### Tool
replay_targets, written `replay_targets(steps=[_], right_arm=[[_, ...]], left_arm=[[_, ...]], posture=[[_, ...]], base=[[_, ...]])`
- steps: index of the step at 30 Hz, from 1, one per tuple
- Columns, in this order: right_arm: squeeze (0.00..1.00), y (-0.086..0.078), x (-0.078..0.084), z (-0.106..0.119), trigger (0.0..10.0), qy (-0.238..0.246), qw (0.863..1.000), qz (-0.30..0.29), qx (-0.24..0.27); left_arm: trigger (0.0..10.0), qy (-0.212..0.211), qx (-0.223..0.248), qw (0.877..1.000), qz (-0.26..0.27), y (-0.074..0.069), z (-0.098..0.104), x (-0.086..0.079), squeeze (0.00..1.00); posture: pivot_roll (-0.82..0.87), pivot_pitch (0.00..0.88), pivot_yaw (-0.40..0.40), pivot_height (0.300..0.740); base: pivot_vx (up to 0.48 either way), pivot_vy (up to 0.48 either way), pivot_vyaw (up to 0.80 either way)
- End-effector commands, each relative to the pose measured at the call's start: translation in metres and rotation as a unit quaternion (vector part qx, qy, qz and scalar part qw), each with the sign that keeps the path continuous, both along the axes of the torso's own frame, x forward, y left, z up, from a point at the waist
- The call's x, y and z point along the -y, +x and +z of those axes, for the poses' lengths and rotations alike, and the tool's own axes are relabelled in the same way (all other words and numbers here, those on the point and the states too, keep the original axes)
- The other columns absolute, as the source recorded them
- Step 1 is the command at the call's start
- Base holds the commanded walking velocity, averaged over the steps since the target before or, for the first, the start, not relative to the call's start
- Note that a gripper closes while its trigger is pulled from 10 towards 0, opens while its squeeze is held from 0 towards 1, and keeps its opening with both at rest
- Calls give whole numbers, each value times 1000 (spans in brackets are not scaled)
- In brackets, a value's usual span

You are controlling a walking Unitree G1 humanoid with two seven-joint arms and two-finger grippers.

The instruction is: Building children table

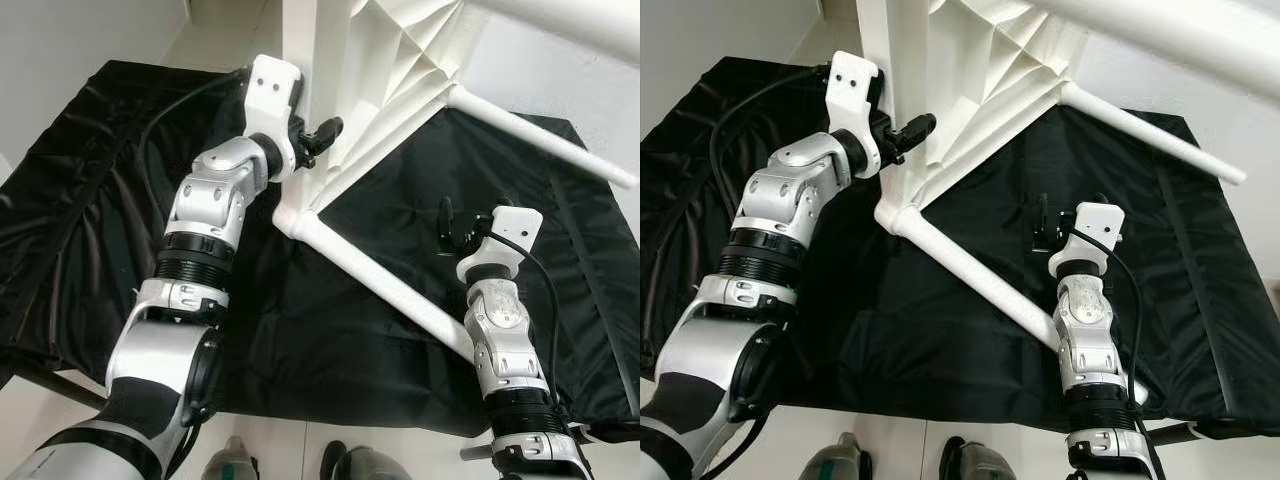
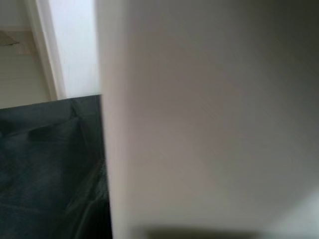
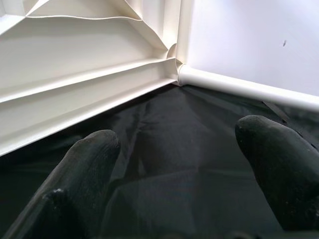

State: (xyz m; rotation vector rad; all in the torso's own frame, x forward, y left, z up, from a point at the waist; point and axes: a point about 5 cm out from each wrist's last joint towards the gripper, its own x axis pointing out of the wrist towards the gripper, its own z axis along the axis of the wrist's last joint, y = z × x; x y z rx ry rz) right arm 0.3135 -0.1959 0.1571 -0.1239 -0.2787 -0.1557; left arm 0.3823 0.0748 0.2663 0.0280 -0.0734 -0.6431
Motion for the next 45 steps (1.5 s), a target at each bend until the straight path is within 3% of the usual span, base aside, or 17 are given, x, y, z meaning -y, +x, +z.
replay_targets(steps=[1,3,4,6,10,15,16,18,19,26,28,33,36,39,41,43,45], right_arm=[[0,-3,6,-3,10000,-1,1000,-14,-5],[0,-3,6,-3,10000,-1,1000,-14,-5],[0,-3,6,-3,10000,-1,1000,-13,-5],[0,-2,5,-3,10000,-2,1000,-13,-5],[0,3,4,1,10000,-8,1000,-5,-3],[0,5,3,2,10000,-10,1000,-1,-2],[0,7,3,4,10000,-12,1000,3,-1],[0,9,2,4,10000,-13,1000,4,-1],[0,11,2,6,10000,-15,1000,7,0],[0,16,2,11,10000,-20,1000,13,6],[0,20,2,16,10000,-26,999,17,11],[0,21,2,17,10000,-29,999,18,12],[0,25,2,20,10000,-32,999,22,16],[0,31,1,26,10000,-38,999,29,22],[0,32,1,26,10000,-39,999,30,23],[0,36,-1,28,10000,-41,998,39,24],[0,36,-2,29,10000,-42,998,40,24]], left_arm=[[0,-37,18,957,288,6,14,-42,0],[0,-25,25,956,290,5,17,-46,0],[10000,-11,37,955,294,2,21,-52,0],[10000,5,56,954,294,-1,26,-56,0],[10000,24,124,951,283,-22,48,-76,0],[10000,46,139,944,295,-33,51,-93,0],[10000,55,143,939,309,-42,52,-109,0],[10000,55,143,936,317,-45,52,-115,0],[10000,72,146,928,335,-52,51,-127,0],[10000,85,138,912,377,-62,47,-149,0],[10000,79,115,897,419,-71,39,-170,0],[10000,79,109,898,420,-73,36,-172,0],[10000,85,91,892,435,-82,26,-181,0],[10000,96,63,872,475,-103,11,-203,0],[10000,97,59,869,481,-106,9,-205,0],[10000,89,48,847,523,-120,6,-221,0],[10000,87,46,841,532,-123,6,-225,0]], posture=[[81,114,-11,740],[81,115,-12,740],[81,115,-12,740],[84,117,-18,740],[92,121,-26,740],[102,131,-34,740],[109,135,-38,740],[109,135,-38,740],[112,137,-40,740],[114,139,-46,740],[114,139,-51,740],[114,139,-51,740],[109,140,-53,740],[116,142,-60,740],[116,142,-60,740],[125,141,-71,740],[125,141,-71,740]], base=[[0,0,0],[0,0,0],[0,0,0],[0,0,0],[0,0,0],[0,0,0],[0,0,0],[0,0,0],[0,0,0],[0,0,0],[0,0,0],[0,0,0],[0,0,0],[0,0,0],[0,0,0],[0,0,0],[0,0,0]])
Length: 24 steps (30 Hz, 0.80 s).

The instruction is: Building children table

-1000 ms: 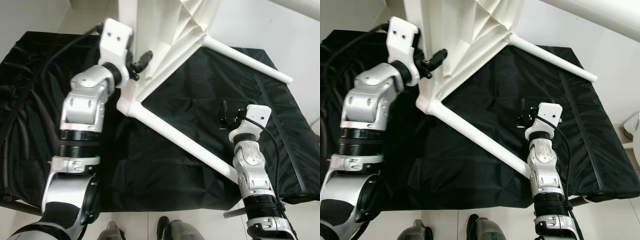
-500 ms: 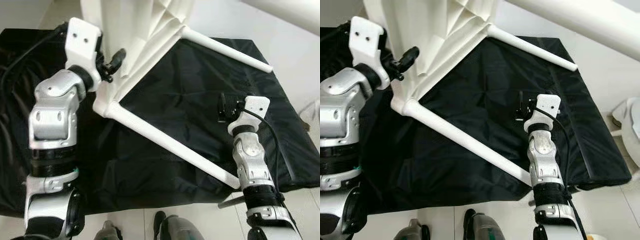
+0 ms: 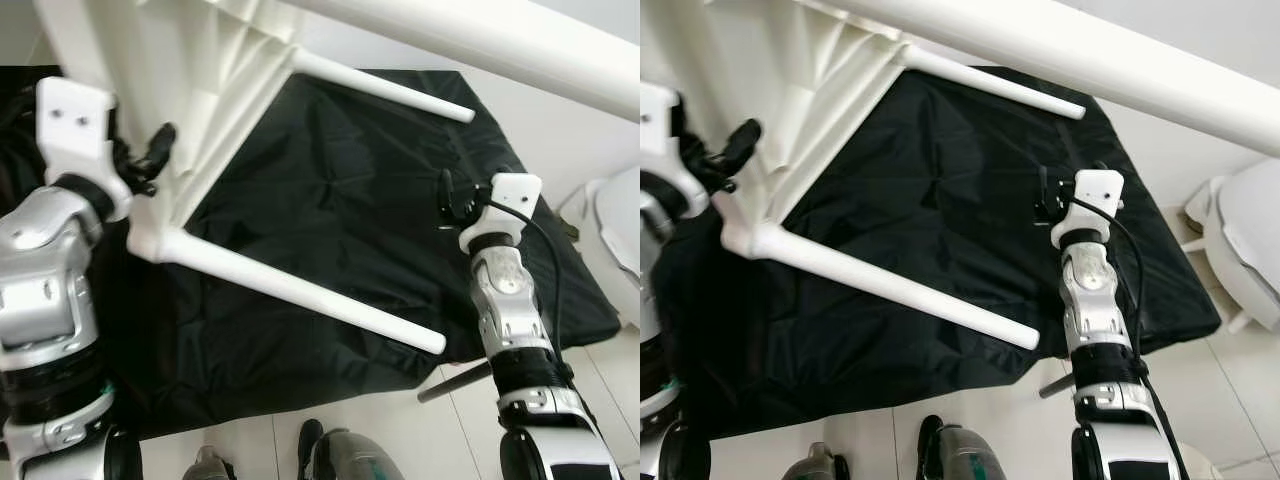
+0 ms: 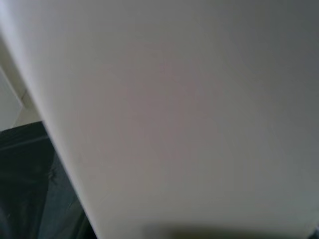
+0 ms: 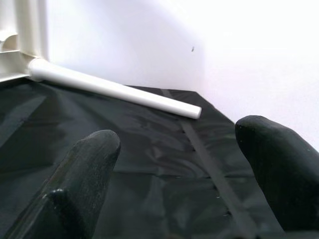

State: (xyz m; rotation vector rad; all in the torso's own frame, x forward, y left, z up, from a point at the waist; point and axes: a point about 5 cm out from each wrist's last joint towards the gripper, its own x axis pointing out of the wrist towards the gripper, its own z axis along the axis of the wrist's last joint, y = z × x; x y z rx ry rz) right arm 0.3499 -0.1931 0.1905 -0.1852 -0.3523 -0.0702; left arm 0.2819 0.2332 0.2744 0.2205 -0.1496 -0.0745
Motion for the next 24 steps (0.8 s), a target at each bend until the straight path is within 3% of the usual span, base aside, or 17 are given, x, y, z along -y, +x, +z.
replay_targets(steps=[1,9,13,16,19,24], right_arm=[[0,1,0,-5,10000,-3,1000,2,-8],[0,7,-3,-1,10000,-9,1000,16,-7],[0,9,-2,-1,10000,-13,1000,18,-6],[0,9,-1,-1,10000,-14,1000,18,-6],[0,9,0,-1,10000,-17,1000,19,-6],[0,10,1,0,10000,-21,1000,21,-6]], left_arm=[[10000,-5,-1,959,284,-26,-3,-69,0],[10000,-13,-13,943,332,-43,-10,-85,0],[10000,-7,-24,928,373,-58,-13,-100,0],[10000,-7,-25,926,377,-60,-14,-102,0],[10000,-14,-29,911,411,-71,-16,-111,0],[10000,-19,-46,912,406,-72,-26,-108,0]], posture=[[133,140,-80,740],[142,140,-94,740],[138,141,-101,740],[138,141,-101,740],[132,141,-107,740],[130,142,-109,740]], base=[[0,0,0],[0,0,0],[0,0,0],[0,0,0],[0,0,0],[0,0,0]])
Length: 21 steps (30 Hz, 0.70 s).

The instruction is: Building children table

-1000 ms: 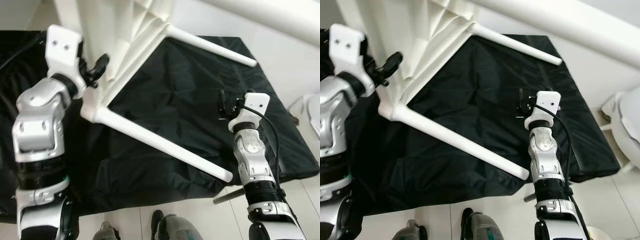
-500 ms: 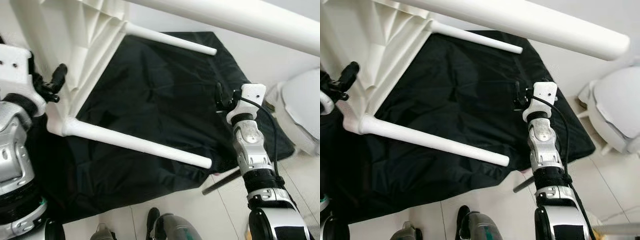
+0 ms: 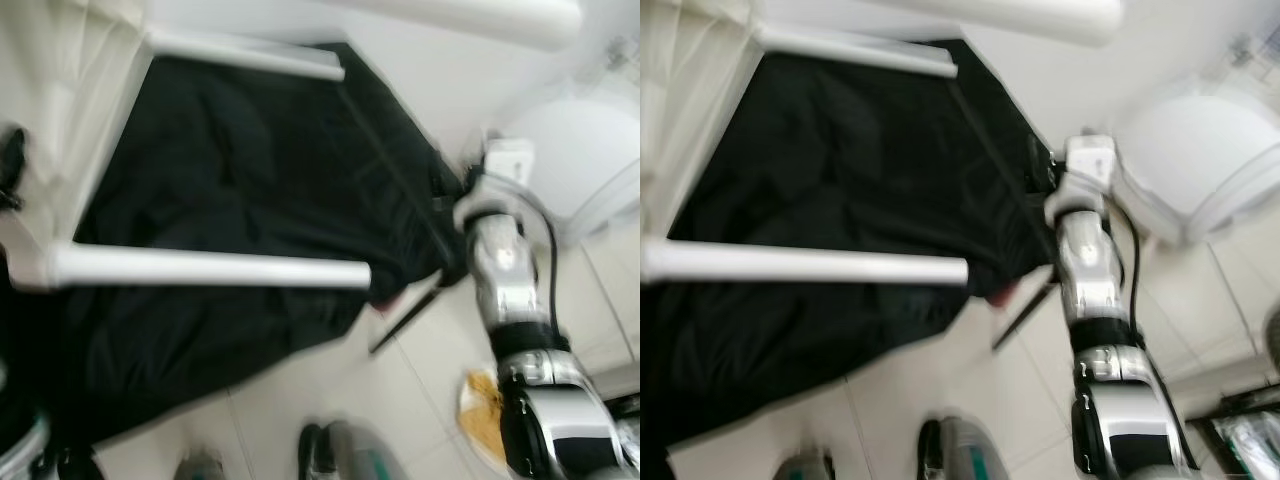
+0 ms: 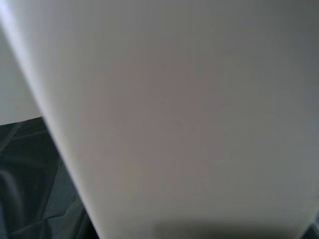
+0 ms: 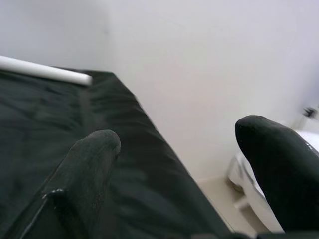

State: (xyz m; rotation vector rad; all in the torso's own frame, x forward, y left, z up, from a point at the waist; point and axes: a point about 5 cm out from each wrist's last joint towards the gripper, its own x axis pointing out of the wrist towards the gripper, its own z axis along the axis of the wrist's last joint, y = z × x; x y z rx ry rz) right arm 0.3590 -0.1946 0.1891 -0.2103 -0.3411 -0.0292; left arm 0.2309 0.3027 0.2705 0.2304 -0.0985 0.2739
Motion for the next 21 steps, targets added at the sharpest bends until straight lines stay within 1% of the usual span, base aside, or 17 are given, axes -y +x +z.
replay_targets(steps=[1,6,8,9,10,11,12,14,15,16,17,18,19,20,21], right_arm=[[0,1,-1,1,10000,-6,1000,5,2],[0,1,0,1,10000,-7,1000,6,3],[0,0,0,-1,10000,-9,1000,6,3],[0,0,0,-1,10000,-9,1000,6,3],[0,-1,1,-1,10000,-9,1000,6,3],[0,-2,2,-2,10000,-10,1000,5,4],[0,-2,2,-2,10000,-10,1000,5,4],[0,-4,5,-4,10000,-12,1000,2,4],[0,-4,5,-4,10000,-12,1000,2,4],[0,-7,8,-6,10000,-13,1000,-3,3],[0,-7,8,-6,10000,-13,1000,-3,3],[0,-8,9,-7,10000,-14,1000,-4,3],[0,-9,9,-8,10000,-14,1000,-5,3],[0,-9,9,-8,10000,-14,1000,-5,3],[0,-10,10,-9,10000,-15,1000,-7,3]], left_arm=[[10000,-18,-42,969,241,-21,-23,-38,0],[10000,-18,-42,969,243,-21,-24,-37,0],[10000,-29,-51,975,216,-11,-28,-32,0],[10000,-29,-51,975,216,-11,-28,-32,0],[10000,-30,-54,976,209,-7,-28,-30,0],[10000,-43,-49,977,201,-1,-29,-28,1000],[10000,-43,-49,977,201,-1,-29,-28,1000],[10000,-48,-49,979,194,5,-30,-25,1000],[10000,-48,-49,979,194,5,-30,-25,1000],[10000,-33,-57,981,183,13,-29,-20,1000],[10000,-33,-57,981,183,13,-29,-20,1000],[10000,-24,-61,982,176,17,-29,-17,1000],[10000,-21,-54,987,150,23,-27,-11,0],[10000,-21,-54,987,150,23,-27,-11,0],[10000,-27,-39,994,103,36,-22,1,0]], posture=[[128,143,-108,740],[128,141,-107,740],[118,130,-95,740],[118,130,-95,740],[118,130,-95,740],[108,120,-87,740],[108,120,-87,740],[102,112,-81,740],[102,112,-81,740],[98,103,-77,740],[98,103,-77,740],[98,103,-77,740],[94,95,-71,740],[94,95,-71,740],[94,90,-71,740]], base=[[0,0,0],[0,0,0],[0,0,0],[0,0,0],[0,0,0],[0,0,0],[0,0,0],[0,0,0],[0,0,0],[0,0,0],[0,0,0],[0,0,0],[0,0,0],[0,0,0],[0,0,0]])
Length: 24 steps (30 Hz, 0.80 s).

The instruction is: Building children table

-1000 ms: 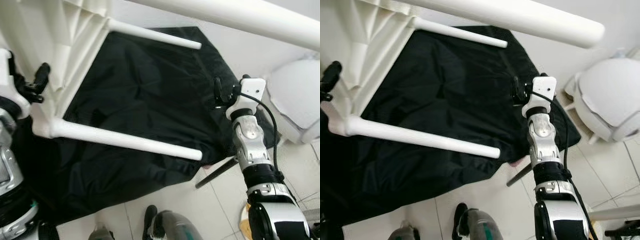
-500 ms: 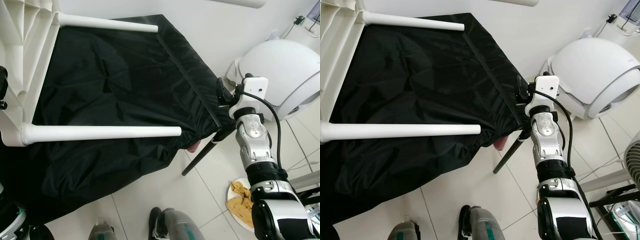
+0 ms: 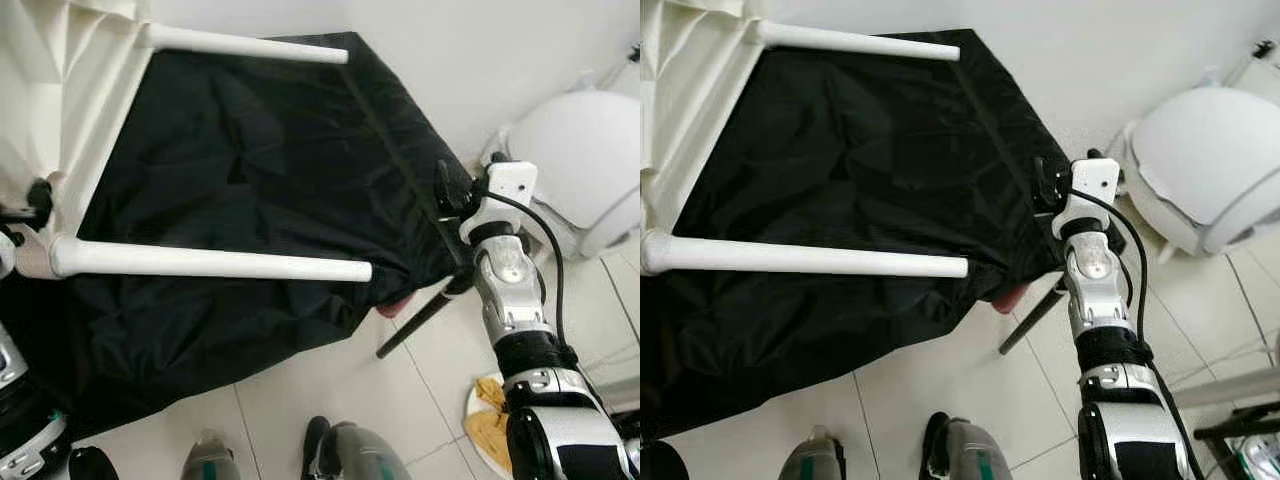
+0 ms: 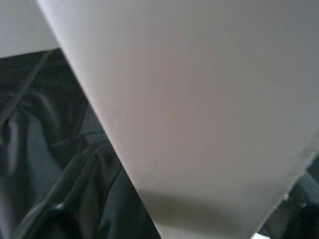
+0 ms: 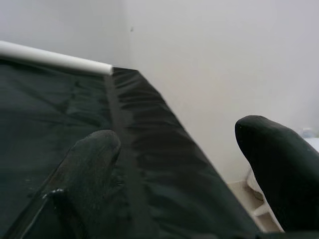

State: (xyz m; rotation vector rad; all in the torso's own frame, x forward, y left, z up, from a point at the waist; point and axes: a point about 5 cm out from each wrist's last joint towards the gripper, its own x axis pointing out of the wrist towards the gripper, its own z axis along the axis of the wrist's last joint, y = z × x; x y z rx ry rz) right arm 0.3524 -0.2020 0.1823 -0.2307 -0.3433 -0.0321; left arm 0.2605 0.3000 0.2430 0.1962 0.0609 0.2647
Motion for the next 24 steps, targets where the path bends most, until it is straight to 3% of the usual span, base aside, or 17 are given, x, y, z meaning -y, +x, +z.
replay_targets(steps=[1,8,11,12,13,16,18,22,24], right_arm=[[0,-3,3,-2,10000,-5,1000,-5,2],[0,-3,1,-3,10000,-4,1000,-2,4],[0,-4,0,-3,10000,-4,1000,-2,5],[0,-4,0,-3,10000,-3,1000,-2,6],[0,-4,0,-3,10000,-3,1000,-2,6],[0,-4,0,-3,10000,-2,1000,-1,6],[0,-3,-1,-3,10000,-2,1000,0,6],[0,-2,-1,-2,10000,-3,1000,1,6],[0,-1,0,-1,10000,-4,1000,2,6]], left_arm=[[10000,9,35,996,83,12,7,4,0],[10000,21,54,998,17,32,20,23,0],[10000,2,61,998,-10,36,23,29,0],[10000,-26,75,996,-52,39,27,36,0],[10000,-26,75,996,-52,39,27,36,0],[10000,-36,76,990,-117,41,29,47,0],[10000,-5,51,981,-189,39,26,56,0],[10000,15,38,972,-232,35,25,58,0],[10000,62,17,961,-268,29,23,58,0]], posture=[[94,87,-69,740],[92,71,-61,740],[93,69,-58,740],[94,67,-57,740],[94,67,-57,740],[94,67,-57,740],[98,74,-57,740],[99,78,-57,740],[105,84,-60,740]], base=[[0,0,0],[0,0,0],[0,0,0],[0,0,0],[0,0,0],[0,0,0],[0,0,0],[0,0,0],[0,0,0]])
